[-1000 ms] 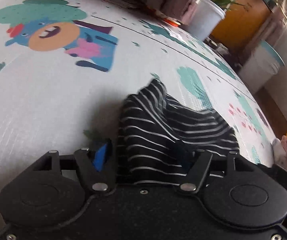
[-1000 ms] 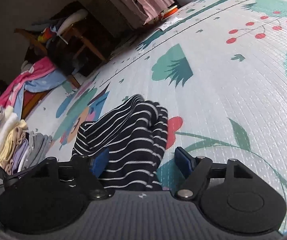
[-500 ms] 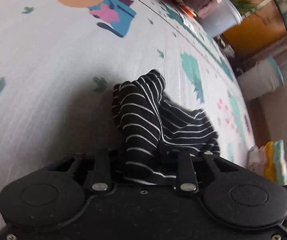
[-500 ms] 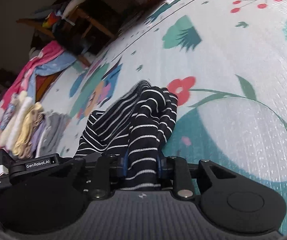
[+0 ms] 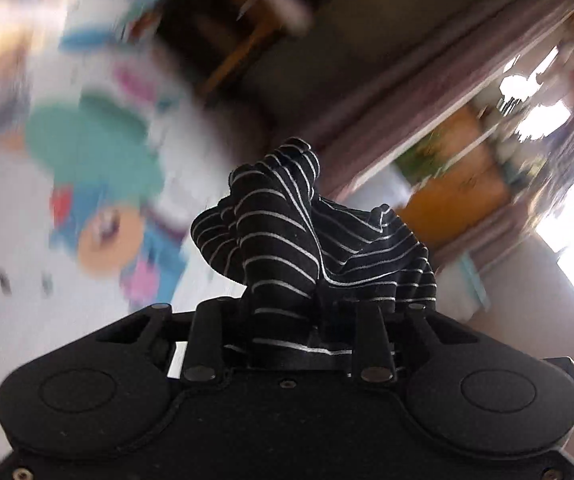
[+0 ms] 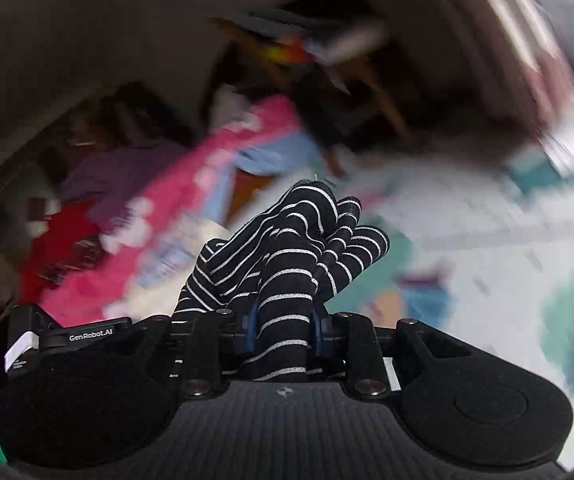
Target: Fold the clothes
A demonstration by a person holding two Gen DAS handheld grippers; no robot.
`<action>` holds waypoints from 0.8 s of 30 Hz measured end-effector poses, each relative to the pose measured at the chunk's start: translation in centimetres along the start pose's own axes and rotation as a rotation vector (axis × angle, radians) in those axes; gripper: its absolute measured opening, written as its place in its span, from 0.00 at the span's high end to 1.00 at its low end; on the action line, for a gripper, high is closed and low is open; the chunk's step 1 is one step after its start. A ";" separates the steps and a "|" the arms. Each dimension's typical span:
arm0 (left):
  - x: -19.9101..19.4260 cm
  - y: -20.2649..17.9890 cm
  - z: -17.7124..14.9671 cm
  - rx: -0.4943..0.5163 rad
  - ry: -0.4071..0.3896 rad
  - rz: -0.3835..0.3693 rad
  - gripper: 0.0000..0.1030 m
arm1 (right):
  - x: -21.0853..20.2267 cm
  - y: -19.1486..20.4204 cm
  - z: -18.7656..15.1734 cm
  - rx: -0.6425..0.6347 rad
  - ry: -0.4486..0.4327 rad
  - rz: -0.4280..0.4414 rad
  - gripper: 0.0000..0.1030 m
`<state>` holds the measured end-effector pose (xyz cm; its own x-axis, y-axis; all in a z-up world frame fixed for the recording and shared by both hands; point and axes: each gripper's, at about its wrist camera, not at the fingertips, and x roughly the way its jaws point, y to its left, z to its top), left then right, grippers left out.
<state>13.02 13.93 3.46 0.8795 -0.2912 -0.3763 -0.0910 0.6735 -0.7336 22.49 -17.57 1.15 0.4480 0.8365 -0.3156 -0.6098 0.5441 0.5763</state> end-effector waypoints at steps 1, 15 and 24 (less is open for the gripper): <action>-1.8 -0.6 2.1 0.009 -0.030 -0.004 0.76 | 0.7 2.3 2.1 -0.033 -0.003 0.021 0.74; -25.7 15.3 16.3 -0.186 -0.300 0.273 0.76 | 25.3 26.7 1.3 -0.010 0.088 0.411 0.74; -30.8 25.1 16.4 -0.335 -0.300 0.517 0.71 | 36.4 30.9 -6.1 0.150 0.291 0.468 0.73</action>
<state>-8.72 51.00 5.93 0.7712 0.2445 -0.5878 -0.6311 0.4151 -0.6553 15.95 30.10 2.87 -0.0586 0.9813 -0.1835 -0.5912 0.1140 0.7984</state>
